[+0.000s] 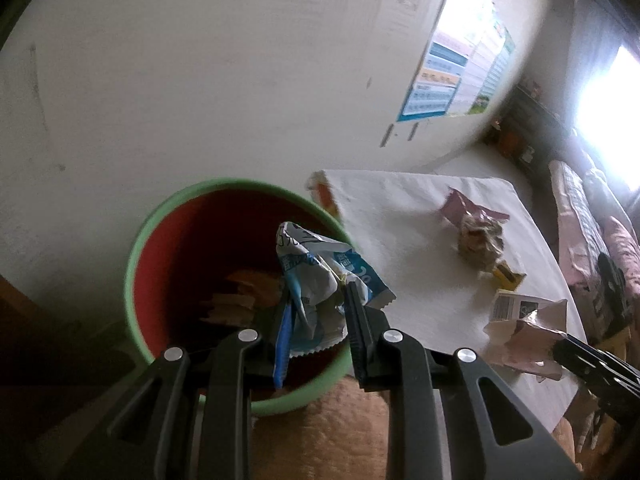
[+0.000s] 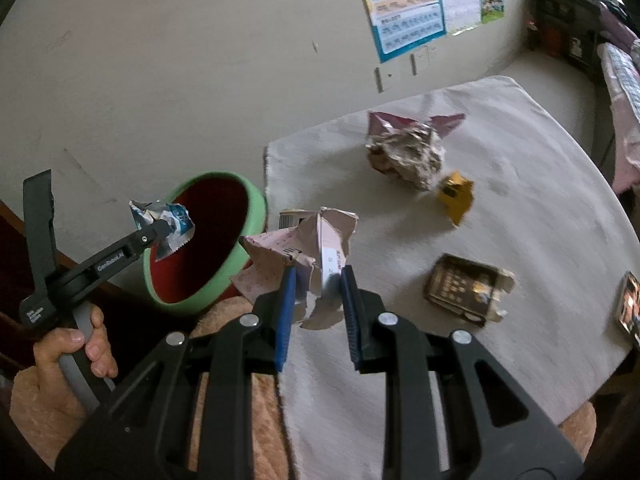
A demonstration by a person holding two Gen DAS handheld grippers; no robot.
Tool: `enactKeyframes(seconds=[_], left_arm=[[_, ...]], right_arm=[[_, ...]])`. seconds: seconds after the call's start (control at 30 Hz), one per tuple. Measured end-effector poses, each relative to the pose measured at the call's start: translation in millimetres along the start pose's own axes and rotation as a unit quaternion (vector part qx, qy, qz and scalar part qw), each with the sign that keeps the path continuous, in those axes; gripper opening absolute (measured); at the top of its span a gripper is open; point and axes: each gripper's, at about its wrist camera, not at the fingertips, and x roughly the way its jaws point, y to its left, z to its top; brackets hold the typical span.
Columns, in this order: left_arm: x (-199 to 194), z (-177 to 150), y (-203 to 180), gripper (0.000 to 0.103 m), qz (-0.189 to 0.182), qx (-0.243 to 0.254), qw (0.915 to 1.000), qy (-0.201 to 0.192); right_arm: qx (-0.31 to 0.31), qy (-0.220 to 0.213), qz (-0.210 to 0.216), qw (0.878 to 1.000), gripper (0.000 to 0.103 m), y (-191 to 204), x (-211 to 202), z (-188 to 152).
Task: Collect trash
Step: 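Carry the blue wrapper and pink carton over the bin and open both tools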
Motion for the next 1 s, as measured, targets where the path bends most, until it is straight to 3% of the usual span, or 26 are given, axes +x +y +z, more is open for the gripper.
enactKeyframes(seconds=[0.67,1.0], left_arm=[[4.0,1.3,66.5,0.023,0.043,-0.044,0.9981,0.006],[6.1,0.6,80.3,0.023,0.046,-0.059,0.9972,0.007]], right_arm=[[-0.099,0.038,0.038,0.994,0.023,102.7,64.5,34.2],[-0.125,0.049,0.029,0.991,0.023,119.5,80.6,38.8]])
